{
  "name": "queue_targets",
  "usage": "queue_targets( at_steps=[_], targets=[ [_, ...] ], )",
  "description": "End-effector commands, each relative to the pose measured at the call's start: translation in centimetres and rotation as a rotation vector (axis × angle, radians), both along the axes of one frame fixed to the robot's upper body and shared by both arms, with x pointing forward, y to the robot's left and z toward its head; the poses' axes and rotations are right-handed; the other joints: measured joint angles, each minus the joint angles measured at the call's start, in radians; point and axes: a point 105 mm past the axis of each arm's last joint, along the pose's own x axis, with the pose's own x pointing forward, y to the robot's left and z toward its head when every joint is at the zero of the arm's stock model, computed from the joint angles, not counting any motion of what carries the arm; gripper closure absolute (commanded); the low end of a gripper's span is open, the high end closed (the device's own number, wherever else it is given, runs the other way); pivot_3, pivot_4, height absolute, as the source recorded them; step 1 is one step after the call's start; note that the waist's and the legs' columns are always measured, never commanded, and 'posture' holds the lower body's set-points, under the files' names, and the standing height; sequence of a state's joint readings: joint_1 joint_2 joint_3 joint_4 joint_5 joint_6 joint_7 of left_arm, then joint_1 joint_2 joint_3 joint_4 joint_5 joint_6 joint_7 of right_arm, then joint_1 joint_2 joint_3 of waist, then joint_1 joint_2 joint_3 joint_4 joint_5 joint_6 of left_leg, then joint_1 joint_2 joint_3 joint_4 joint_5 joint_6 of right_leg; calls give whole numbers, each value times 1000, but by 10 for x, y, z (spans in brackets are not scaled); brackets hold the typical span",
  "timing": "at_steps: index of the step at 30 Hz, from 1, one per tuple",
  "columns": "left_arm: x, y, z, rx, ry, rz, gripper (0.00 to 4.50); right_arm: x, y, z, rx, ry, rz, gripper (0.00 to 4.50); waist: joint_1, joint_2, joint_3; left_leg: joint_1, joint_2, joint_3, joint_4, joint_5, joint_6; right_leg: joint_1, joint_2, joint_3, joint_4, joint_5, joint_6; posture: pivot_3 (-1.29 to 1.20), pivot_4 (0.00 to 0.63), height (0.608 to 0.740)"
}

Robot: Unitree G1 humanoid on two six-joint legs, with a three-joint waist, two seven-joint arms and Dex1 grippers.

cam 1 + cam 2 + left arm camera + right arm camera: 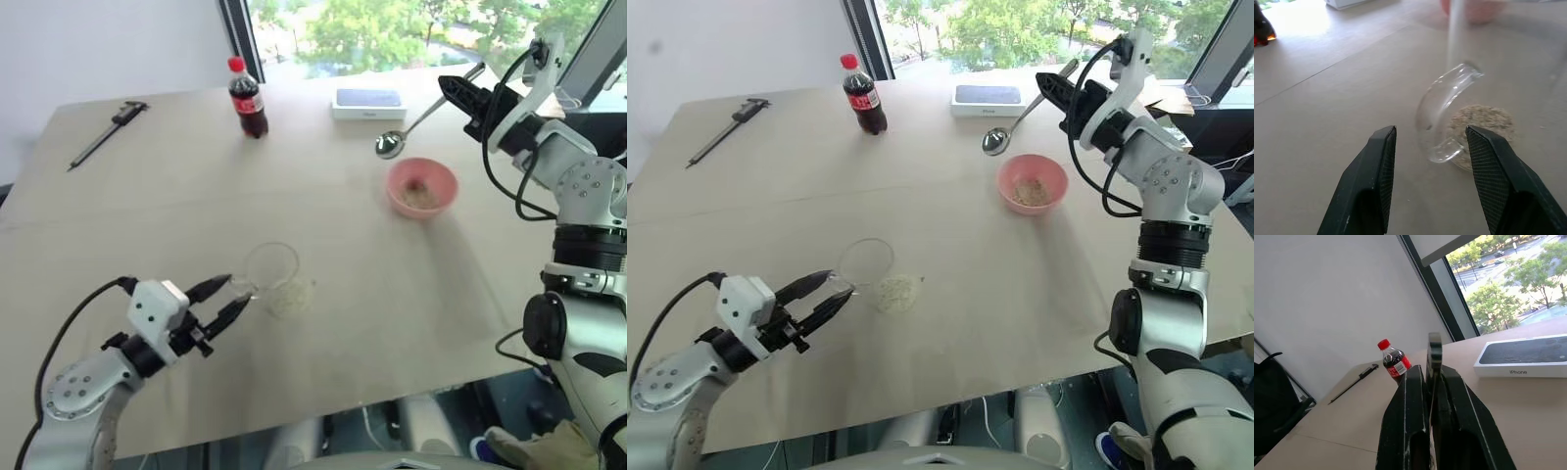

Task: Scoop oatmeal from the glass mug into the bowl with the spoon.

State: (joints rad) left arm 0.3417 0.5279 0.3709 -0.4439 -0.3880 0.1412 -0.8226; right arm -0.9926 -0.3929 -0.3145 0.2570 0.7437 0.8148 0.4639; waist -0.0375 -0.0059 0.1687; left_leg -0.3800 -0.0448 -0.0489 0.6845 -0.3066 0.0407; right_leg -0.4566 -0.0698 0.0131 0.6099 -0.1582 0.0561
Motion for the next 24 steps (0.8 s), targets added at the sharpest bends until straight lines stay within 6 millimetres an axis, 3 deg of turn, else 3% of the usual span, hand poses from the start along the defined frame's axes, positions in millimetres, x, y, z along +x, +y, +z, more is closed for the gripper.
queue_targets(
  at_steps=[1, 9, 13, 15, 24],
  targets=[
    [7, 0, 6, 15, -67, 20, 2199, -10, -5, 20, 6, -76, -11, 4500, 1, 0, 0, 0, 0, 0, 0, 0, 0, 0, 0, 0, 0, 0, 0, 0, 150, 740],
    [14, -3, 10, -21, -91, 10, 2199, -12, -4, 10, -2, -55, -21, 4500, 2, 0, 0, 0, 0, 0, 0, 0, 0, 0, 0, 0, 0, 0, 0, 0, 150, 740],
    [18, -3, 9, -7, -93, 25, 3327, -12, -4, 10, 3, -54, -20, 4500, 2, 0, 0, 0, 0, 0, 0, 0, 0, 0, 0, 0, 0, 0, 0, 0, 150, 740],
    [21, -4, 7, 4, -87, 20, 4435, -12, -4, 10, 5, -53, -22, 4500, 2, 0, 0, 0, 0, 0, 0, 0, 0, 0, 0, 0, 0, 0, 0, 0, 150, 740],
    [35, -3, 7, 30, -90, 17, 4483, -13, -3, 12, 15, -59, -23, 4500, 2, 1, -1, 1, 0, 0, 0, 0, 0, 0, 0, 0, 1, 0, 0, 0, 150, 740]
  ],
)
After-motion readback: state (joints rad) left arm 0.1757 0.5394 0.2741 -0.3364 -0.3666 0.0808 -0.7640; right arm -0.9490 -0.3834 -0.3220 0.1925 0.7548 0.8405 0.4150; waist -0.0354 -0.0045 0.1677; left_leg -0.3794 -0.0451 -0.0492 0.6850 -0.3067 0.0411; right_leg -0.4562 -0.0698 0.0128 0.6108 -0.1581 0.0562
